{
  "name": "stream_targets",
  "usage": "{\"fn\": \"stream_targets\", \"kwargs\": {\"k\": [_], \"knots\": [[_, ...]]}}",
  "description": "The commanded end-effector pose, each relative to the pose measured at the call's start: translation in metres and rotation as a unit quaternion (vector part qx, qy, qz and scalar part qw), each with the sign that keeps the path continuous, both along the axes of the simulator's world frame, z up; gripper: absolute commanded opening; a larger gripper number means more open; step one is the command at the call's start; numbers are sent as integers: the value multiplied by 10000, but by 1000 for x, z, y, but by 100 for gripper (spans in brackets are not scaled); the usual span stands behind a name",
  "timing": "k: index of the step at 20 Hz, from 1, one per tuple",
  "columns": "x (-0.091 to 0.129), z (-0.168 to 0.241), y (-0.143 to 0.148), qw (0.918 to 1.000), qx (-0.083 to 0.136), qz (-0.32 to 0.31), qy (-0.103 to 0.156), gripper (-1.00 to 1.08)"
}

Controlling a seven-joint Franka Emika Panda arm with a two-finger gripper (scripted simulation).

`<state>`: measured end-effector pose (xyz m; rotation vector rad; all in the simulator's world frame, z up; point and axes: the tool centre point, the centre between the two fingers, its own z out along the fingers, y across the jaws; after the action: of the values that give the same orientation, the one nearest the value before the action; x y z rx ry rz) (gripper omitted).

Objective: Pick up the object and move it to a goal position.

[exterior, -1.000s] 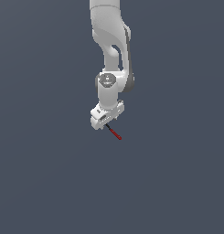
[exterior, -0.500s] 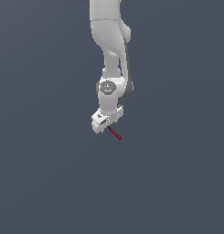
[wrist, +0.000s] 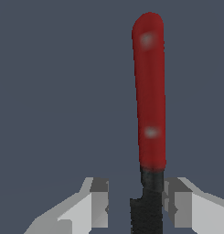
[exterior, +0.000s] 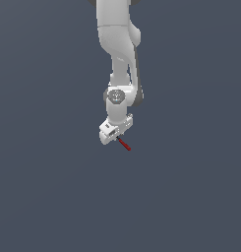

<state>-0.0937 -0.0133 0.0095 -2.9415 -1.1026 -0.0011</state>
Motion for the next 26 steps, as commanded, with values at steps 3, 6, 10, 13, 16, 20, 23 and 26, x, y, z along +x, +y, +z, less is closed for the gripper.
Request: {"fn": "stream_targets", "kwargs": {"k": [3,6,10,13,16,20,23,26], "knots": [[0,-2,-2,10000,-3,-19,3,-100],[0,0,1,10000,2,7,-3,-100],[1,3,-4,10000,2,7,-3,-100],[2,10,-14,10000,2,7,-3,-100],[4,21,-30,10000,1,4,-1,-100],[8,41,-59,10000,3,1,-1,-100],[12,61,-87,10000,5,-2,-1,-100],[16,82,-118,10000,6,-5,-1,-100]]}}
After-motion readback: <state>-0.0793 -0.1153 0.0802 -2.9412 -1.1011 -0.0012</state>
